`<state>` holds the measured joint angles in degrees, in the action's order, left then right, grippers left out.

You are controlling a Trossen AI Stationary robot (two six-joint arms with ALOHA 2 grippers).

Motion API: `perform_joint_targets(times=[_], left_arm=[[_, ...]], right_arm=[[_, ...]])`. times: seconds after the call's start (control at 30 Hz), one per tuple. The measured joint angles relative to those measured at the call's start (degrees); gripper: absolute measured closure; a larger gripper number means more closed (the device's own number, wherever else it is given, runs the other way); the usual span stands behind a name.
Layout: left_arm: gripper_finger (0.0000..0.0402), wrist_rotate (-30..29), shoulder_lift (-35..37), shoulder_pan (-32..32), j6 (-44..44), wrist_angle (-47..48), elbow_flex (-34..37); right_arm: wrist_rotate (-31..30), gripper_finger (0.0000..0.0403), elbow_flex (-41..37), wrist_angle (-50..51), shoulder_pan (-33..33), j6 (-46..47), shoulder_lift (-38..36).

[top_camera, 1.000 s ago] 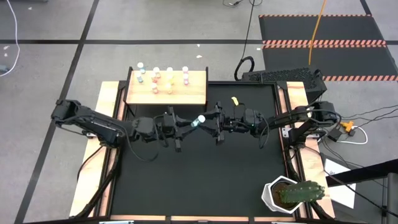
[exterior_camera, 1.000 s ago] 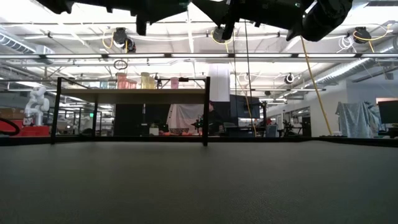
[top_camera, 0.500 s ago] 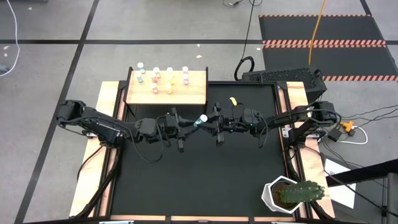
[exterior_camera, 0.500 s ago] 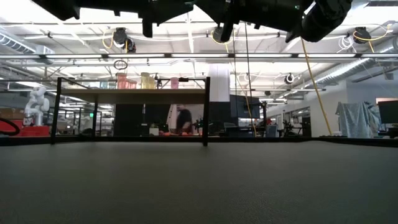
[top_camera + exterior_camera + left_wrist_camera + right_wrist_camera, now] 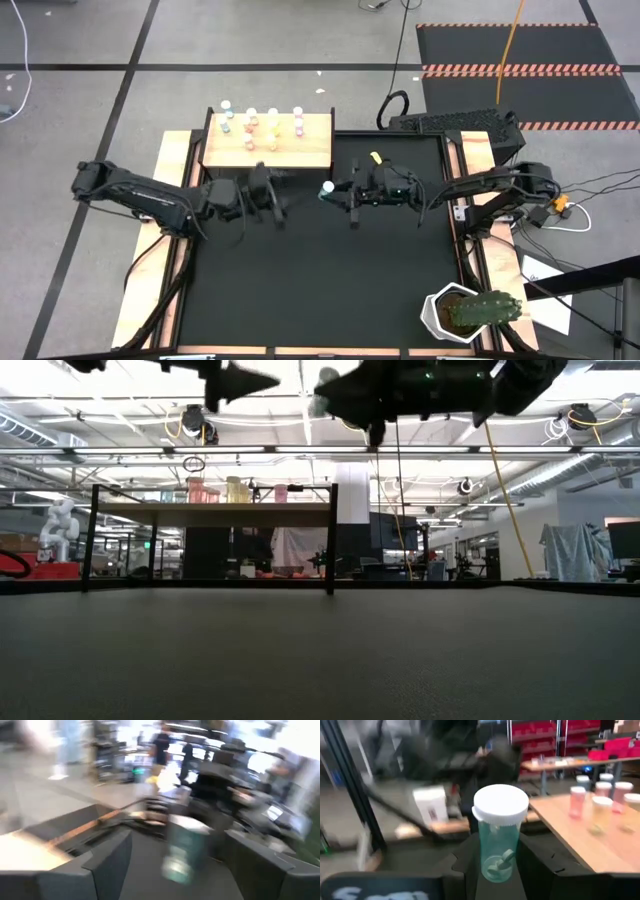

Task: Pick and place medicine bottles onto shelf by color
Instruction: Put the blue pill bottle on the shelf aligned with the blue pill bottles

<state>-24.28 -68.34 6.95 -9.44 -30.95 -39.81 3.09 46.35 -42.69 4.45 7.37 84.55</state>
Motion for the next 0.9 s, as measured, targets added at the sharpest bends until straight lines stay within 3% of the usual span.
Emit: perform_joint_targets(times=[0.1,0.2,0.3,0.53,0.9], left_arm=[[0.0097,-1.2,0.9,-2.7,-5.7,2.6,0.0],[0.0114,8.0,-3.3,-3.8,-4.8,4.2,-1.2],[0.0128,12.2,-6.8,-3.8,-1.0,6.4,-5.2],[0.0135,14.8,-13.2,-5.2,6.0,23.4,-17.0],[0.0143,16.1,-15.0,-7.7,5.8,25.0,-18.7]], right_arm=[[0.0,0.0295,0.0,6.8,0.1,-6.1,-1.4],[0.0,0.0295,2.1,15.5,0.1,-9.4,-1.3],[0.0,0.0294,4.2,21.6,0.1,-11.3,-1.1],[0.0,0.0295,4.2,21.9,0.1,-10.8,-0.9],[0.0,0.0295,4.3,20.7,0.1,-10.0,-1.0]])
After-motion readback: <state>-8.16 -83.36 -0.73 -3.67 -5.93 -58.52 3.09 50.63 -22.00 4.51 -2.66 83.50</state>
